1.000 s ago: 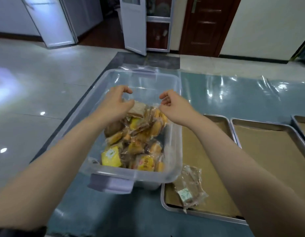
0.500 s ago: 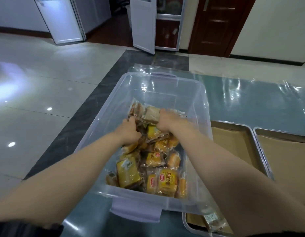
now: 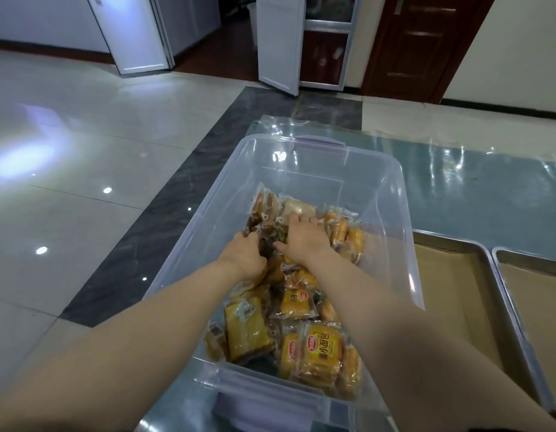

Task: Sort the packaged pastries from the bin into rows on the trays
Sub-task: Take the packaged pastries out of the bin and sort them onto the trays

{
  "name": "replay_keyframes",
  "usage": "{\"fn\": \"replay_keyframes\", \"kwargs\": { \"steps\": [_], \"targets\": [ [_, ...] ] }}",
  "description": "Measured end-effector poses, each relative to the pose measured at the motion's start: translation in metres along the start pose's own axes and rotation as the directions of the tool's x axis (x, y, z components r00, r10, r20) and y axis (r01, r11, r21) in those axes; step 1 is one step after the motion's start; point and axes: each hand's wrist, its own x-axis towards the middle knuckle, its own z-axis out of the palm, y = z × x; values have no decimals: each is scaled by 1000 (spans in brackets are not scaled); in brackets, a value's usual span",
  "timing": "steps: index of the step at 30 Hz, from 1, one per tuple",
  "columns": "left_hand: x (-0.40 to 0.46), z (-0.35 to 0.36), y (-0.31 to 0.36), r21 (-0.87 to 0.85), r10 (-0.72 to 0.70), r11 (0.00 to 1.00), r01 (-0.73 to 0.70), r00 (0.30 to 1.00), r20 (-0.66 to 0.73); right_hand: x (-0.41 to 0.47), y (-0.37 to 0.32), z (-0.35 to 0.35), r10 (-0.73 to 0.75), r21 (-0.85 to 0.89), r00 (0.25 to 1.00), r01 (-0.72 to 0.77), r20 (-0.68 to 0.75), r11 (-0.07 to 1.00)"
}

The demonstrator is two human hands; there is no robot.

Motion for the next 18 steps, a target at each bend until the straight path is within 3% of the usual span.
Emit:
{"fn": "replay_keyframes", "kwargs": {
  "steps": [6, 11, 18],
  "targets": [
    [5, -3, -2, -18, -5, 1000, 5, 1000, 14, 15, -22, 9, 109, 2, 994, -109, 1, 994],
    [5, -3, -1, 26, 7, 1000, -9, 999, 52, 25, -25, 3, 123, -30, 989, -126, -80, 992],
    [1, -4, -3, 62, 19, 998, -24, 996, 88, 31, -4, -16, 113, 187, 994, -113, 11, 976]
  ]
}}
